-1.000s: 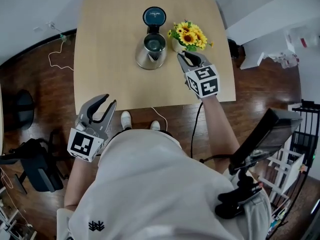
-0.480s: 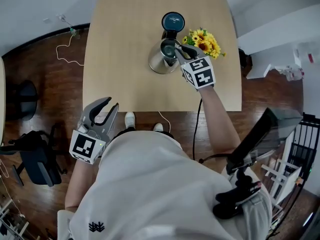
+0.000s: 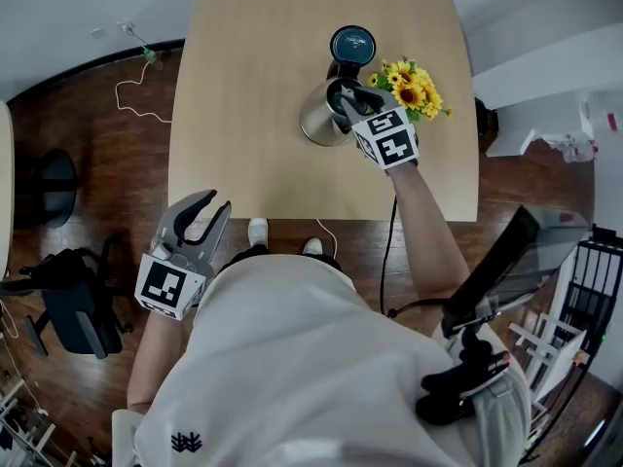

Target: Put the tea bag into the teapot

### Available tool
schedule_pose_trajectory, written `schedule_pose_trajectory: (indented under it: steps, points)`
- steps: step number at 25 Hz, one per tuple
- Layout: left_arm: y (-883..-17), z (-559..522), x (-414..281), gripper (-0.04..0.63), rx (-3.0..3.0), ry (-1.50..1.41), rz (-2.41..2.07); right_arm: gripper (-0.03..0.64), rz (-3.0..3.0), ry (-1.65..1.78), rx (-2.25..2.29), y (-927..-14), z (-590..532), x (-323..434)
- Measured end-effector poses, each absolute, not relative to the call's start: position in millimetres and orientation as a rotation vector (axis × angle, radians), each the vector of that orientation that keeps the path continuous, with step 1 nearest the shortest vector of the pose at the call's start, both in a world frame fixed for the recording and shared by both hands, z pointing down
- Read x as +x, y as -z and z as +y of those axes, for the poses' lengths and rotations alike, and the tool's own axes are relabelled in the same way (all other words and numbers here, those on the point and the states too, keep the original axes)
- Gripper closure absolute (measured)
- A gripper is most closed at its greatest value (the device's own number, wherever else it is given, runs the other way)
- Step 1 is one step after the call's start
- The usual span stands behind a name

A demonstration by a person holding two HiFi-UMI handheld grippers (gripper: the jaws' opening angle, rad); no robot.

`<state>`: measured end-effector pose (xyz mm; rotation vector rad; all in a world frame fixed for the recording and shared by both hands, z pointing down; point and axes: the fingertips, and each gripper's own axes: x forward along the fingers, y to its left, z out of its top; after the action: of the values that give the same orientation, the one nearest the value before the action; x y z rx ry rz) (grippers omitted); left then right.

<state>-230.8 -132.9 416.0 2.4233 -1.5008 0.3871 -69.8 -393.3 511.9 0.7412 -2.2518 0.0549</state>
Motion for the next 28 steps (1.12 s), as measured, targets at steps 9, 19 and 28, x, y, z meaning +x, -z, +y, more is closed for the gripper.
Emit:
schedule_pose_trajectory:
  steps: [9, 19, 28]
  points:
    - [-420.9, -139.3, -236.4, 0.517, 2.443, -0.376, -1.504, 0.486, -2.259, -0.058, 0.757, -510.5, -392.9, -66.9]
    - [-414.2, -149.1, -202.1, 0.517, 2.497, -0.409, -1.468, 0.486, -2.403, -0.106, 0.851, -458.1, -350.0, -31.2]
    - [-395.1, -131.9, -133.0, 0.517, 2.420, -0.360, -1.503, 0.486, -2.488, -0.205, 0.858, -442.7, -257.3, 66.5]
